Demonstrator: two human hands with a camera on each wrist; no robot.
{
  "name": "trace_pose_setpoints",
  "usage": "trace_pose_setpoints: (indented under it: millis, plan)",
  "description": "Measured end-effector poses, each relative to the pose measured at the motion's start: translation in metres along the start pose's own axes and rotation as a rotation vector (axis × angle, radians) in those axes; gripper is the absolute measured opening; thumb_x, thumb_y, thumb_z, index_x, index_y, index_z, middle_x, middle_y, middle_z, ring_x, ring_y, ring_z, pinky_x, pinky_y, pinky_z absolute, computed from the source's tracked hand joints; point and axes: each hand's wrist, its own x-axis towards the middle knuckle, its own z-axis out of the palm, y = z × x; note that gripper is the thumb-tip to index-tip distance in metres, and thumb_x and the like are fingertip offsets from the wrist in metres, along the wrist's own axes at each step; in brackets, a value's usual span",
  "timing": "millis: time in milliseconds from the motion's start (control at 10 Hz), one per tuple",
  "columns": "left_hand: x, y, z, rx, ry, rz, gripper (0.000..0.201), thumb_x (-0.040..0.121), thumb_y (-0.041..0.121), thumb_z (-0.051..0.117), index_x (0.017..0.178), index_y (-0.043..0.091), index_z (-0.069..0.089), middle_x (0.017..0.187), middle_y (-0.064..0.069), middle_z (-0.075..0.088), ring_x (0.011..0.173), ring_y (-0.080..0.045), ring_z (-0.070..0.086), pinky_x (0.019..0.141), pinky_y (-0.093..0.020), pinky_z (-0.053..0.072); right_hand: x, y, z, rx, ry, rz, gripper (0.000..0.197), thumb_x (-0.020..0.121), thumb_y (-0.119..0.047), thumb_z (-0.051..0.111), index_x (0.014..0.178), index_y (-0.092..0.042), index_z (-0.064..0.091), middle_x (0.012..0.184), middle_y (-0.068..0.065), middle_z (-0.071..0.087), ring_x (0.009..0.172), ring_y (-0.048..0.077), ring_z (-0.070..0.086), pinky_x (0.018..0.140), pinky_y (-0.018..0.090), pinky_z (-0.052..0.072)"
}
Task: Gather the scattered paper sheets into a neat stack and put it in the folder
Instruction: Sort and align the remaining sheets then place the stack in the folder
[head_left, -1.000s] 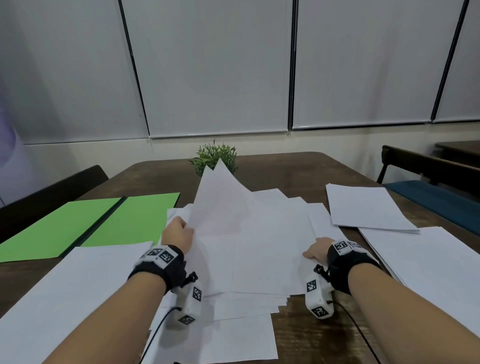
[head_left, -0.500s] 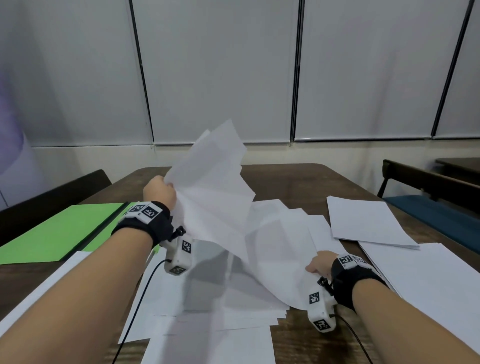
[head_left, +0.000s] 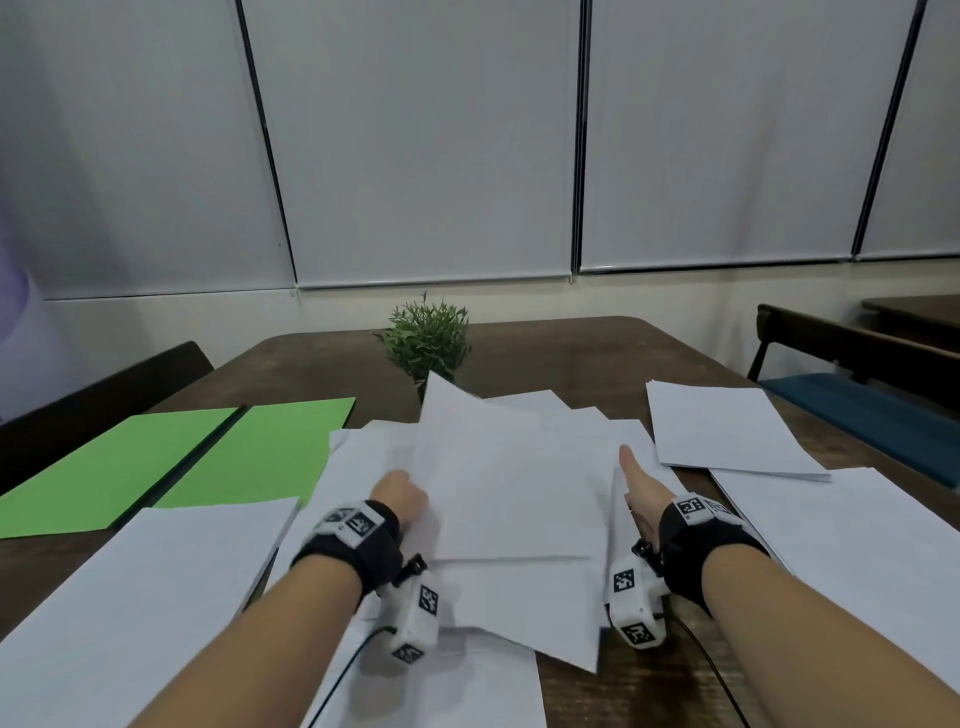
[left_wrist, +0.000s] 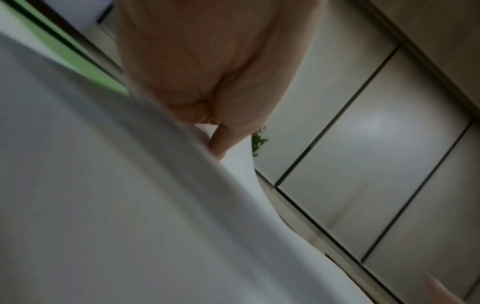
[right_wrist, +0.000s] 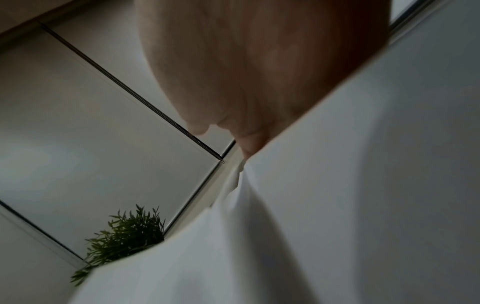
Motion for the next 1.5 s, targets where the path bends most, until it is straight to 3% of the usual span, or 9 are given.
trace_pose_setpoints:
  millis: [100,300,600,800,1000,1200,1300,1400,1500]
  plan:
    - [-0.009,0.015,0.027,-0.023,-0.178,-0.022,0.037,0.094,0.012,0.050,0.127,-0.006,0.051,0.130,-0.020,0.056,0.119,-0.032,0.055,0.097,-0.033,0.046,-0.047,-0.019,0.002,-0.075,-0.084,-0.017,0.090,0.061,-0.075,0.070,0.127,-0.016,0.057,0.123,0.007,0.060,0.083,0.026,0.064,0.069,0.025,0.049]
    - [0.003,0.011,0.017,0.109,-0.073,-0.152,0.068,0.086,0.059,0.051,0.134,0.011,0.047,0.143,-0.016,0.041,0.134,-0.033,0.035,0.110,-0.037,0.031,-0.070,-0.033,0.001,-0.802,-0.015,-0.055,0.050,0.101,-0.038,0.040,0.140,-0.007,0.044,0.146,0.012,0.042,0.133,0.027,0.043,0.107,0.029,0.035]
    - [0.016,-0.020,0.009,0.059,-0.090,-0.156,0.052,0.078,0.037,0.074,0.113,0.001,0.061,0.117,-0.013,0.065,0.109,-0.028,0.061,0.087,-0.029,0.048,-0.066,-0.035,0.005,-0.904,0.030,-0.104,0.028,0.103,-0.022,0.032,0.089,-0.005,0.048,0.133,0.015,0.049,0.114,0.027,0.049,0.100,0.029,0.036]
    - [0.019,-0.023,0.011,0.034,-0.054,-0.119,0.064,0.072,0.039,0.079,0.118,0.000,0.057,0.120,-0.010,0.062,0.113,-0.026,0.058,0.094,-0.030,0.048,-0.070,-0.036,0.006,-1.087,0.023,-0.125,0.038,0.101,-0.017,0.036,0.064,-0.011,0.033,0.083,0.006,0.041,0.080,0.023,0.043,0.080,0.024,0.029]
    - [0.015,-0.021,0.002,0.086,0.046,-0.050,0.035,0.080,0.028,0.072,0.061,0.013,0.046,0.071,-0.004,0.059,0.101,-0.030,0.064,0.077,-0.031,0.049,-0.080,-0.043,0.010,-1.084,0.019,-0.127,0.034,0.101,-0.015,0.035,0.068,-0.007,0.039,0.078,0.005,0.039,0.084,0.027,0.054,0.079,0.023,0.030]
    - [0.015,-0.026,-0.007,0.102,0.113,-0.027,0.026,0.088,0.017,0.060,0.109,0.001,0.064,0.113,-0.014,0.066,0.110,-0.030,0.059,0.087,-0.030,0.046,-0.084,-0.037,0.006,-0.627,-0.072,-0.109,0.034,0.096,-0.004,0.050,0.130,-0.001,0.050,0.131,0.016,0.051,0.062,0.003,0.034,0.041,0.006,0.038]
    - [0.017,-0.030,-0.014,0.046,0.167,-0.032,0.027,0.090,0.019,0.059,0.107,-0.001,0.063,0.113,-0.016,0.065,0.109,-0.032,0.058,0.087,-0.032,0.045,-0.088,-0.036,0.009,-0.431,0.002,-0.039,0.031,0.095,-0.002,0.049,0.126,-0.001,0.052,0.123,0.014,0.053,0.063,0.004,0.036,0.038,0.006,0.038]
    - [0.017,-0.033,-0.027,0.005,0.250,-0.005,0.017,0.096,0.017,0.047,0.096,0.003,0.056,0.112,-0.021,0.062,0.106,-0.034,0.057,0.083,-0.033,0.044,-0.064,-0.029,0.011,-0.501,-0.040,0.000,0.030,0.096,-0.005,0.040,0.067,-0.013,0.040,0.074,0.003,0.038,0.058,0.012,0.033,0.055,0.020,0.032]
    - [0.016,-0.033,-0.047,0.009,0.373,0.053,0.014,0.096,0.012,0.044,0.089,0.004,0.052,0.106,-0.023,0.062,0.101,-0.037,0.058,0.077,-0.035,0.042,-0.065,-0.033,0.012,-0.665,0.034,-0.085,0.037,0.098,-0.008,0.037,0.062,-0.013,0.031,0.073,0.005,0.040,0.070,0.024,0.043,0.071,0.024,0.033]
